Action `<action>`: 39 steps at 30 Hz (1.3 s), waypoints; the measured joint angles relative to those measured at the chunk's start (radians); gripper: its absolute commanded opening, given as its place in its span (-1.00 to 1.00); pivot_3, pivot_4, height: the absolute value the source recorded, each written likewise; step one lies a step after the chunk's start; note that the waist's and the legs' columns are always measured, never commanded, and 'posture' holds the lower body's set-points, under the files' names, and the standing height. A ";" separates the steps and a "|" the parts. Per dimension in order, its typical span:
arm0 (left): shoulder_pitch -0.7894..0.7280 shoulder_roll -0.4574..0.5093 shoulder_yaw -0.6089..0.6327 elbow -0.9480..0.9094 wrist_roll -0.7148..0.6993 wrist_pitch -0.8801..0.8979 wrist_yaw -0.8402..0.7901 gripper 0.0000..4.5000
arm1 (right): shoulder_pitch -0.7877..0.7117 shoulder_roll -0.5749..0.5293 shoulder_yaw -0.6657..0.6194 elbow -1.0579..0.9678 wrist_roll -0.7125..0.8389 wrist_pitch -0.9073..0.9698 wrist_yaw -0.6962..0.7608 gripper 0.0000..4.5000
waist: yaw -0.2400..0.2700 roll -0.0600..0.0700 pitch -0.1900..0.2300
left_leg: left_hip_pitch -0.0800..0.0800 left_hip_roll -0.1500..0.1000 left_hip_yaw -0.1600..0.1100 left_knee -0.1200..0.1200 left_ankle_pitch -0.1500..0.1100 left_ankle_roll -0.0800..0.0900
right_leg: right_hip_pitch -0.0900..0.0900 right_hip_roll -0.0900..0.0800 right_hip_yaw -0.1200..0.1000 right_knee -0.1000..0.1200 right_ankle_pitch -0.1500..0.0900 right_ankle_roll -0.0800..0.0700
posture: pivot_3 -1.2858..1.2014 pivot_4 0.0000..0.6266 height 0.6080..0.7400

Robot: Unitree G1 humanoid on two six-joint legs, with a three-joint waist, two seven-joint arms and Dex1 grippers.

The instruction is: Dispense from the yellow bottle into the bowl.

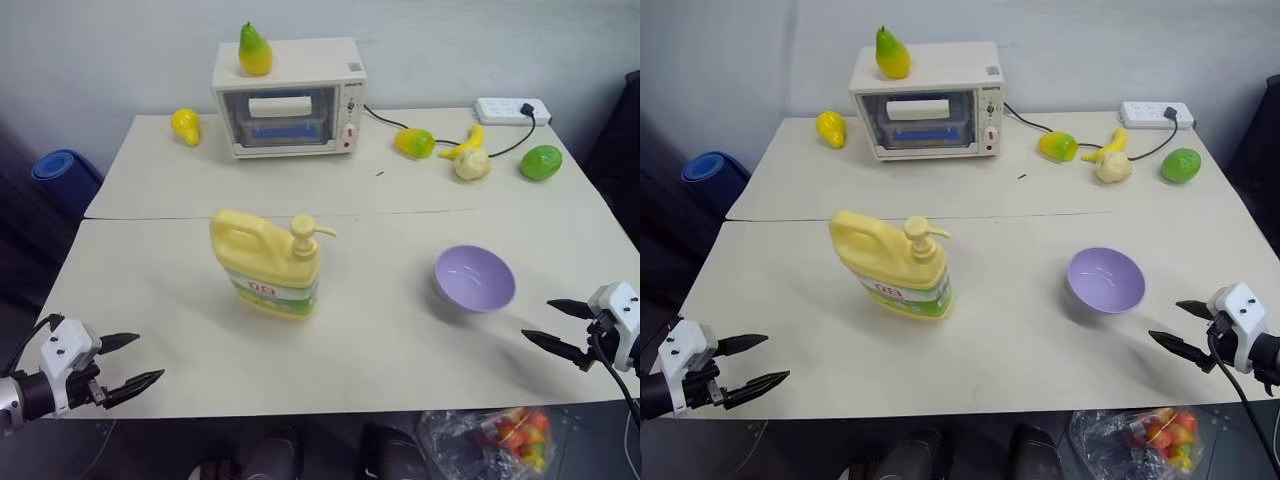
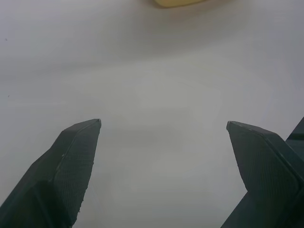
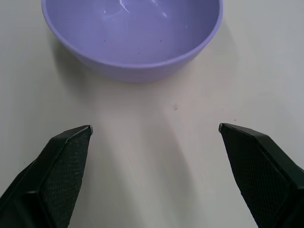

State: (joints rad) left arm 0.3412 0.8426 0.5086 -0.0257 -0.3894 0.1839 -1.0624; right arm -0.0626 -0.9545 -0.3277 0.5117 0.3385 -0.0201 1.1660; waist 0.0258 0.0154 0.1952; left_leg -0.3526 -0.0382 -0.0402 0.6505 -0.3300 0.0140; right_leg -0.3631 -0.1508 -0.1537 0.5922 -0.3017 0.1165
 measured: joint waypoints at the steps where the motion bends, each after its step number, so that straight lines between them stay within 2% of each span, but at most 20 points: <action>1: 0.000 0.000 0.000 0.000 0.000 0.000 -0.001 1.00 | 0.000 0.000 0.000 0.000 0.000 0.000 0.000 0.98 | 0.000 0.000 0.000 | 0.000 0.000 0.000 0.000 0.000 0.000 | 0.000 0.000 0.000 0.000 0.000 0.000 | 0.03 -0.52 1.00; 9: -0.013 -0.004 0.000 0.000 -0.006 0.033 0.023 1.00 | 0.010 0.000 0.000 -0.004 0.000 0.007 -0.002 0.98 | 0.000 0.000 0.000 | 0.001 0.000 0.003 0.002 0.000 0.001 | 0.000 0.000 0.001 -0.001 0.000 0.000 | 0.03 -0.52 1.00; 17: -0.023 -0.004 0.000 0.000 -0.033 0.058 0.023 1.00 | 0.011 0.000 0.000 -0.004 -0.019 0.021 -0.054 0.98 | 0.000 0.000 0.000 | 0.000 0.001 0.013 0.001 0.000 0.001 | -0.009 0.002 0.018 0.003 0.001 -0.001 | 0.03 -0.52 1.00; 23: -0.031 0.016 0.000 -0.025 -0.061 0.118 0.007 1.00 | 0.084 0.001 -0.016 -0.114 0.018 0.061 -0.038 0.98 | 0.000 0.000 0.000 | 0.000 0.002 0.020 0.001 -0.001 0.002 | -0.012 0.002 0.020 0.004 0.001 0.000 | 0.03 -0.52 1.00; 28: -0.048 0.090 0.033 -0.129 -0.162 0.239 -0.059 1.00 | 0.183 -0.003 -0.085 -0.339 0.095 0.179 -0.009 0.98 | 0.001 -0.001 0.000 | 0.000 0.004 0.022 0.003 -0.002 0.003 | -0.012 0.002 0.025 0.003 0.004 -0.001 | 0.03 -0.52 1.00; 32: -0.061 0.175 0.109 -0.262 -0.319 0.387 -0.136 1.00 | 0.263 -0.004 -0.119 -0.594 0.170 0.295 -0.005 0.98 | 0.001 -0.001 0.001 | -0.001 0.008 0.022 0.004 -0.004 0.001 | -0.012 0.003 0.028 0.001 0.005 -0.003 | 0.03 -0.52 1.00; 35: -0.112 0.263 0.154 -0.383 -0.459 0.491 -0.193 1.00 | 0.233 -0.002 -0.104 -0.730 0.191 0.354 -0.057 0.98 | -0.002 -0.001 0.001 | 0.000 0.010 0.024 0.005 -0.004 0.000 | -0.012 0.005 0.030 0.001 0.006 -0.004 | 0.03 -0.52 1.00; 39: -0.247 0.344 0.154 -0.499 -0.604 0.567 -0.200 1.00 | 0.136 0.024 0.011 -0.800 0.161 0.395 -0.136 0.98 | -0.001 -0.001 0.001 | 0.000 0.012 0.024 0.007 -0.005 -0.001 | -0.013 0.008 0.032 0.001 0.007 -0.005 | 0.03 -0.52 1.00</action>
State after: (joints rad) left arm 0.0944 1.1863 0.6624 -0.5246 -0.9934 0.7510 -1.2627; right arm 0.0731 -0.9307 -0.3163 -0.2879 0.4996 0.3751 1.0302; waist 0.0249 0.0144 0.1960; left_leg -0.3528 -0.0259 -0.0159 0.6570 -0.3345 0.0132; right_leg -0.3758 -0.1429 -0.1220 0.5928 -0.2948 0.1112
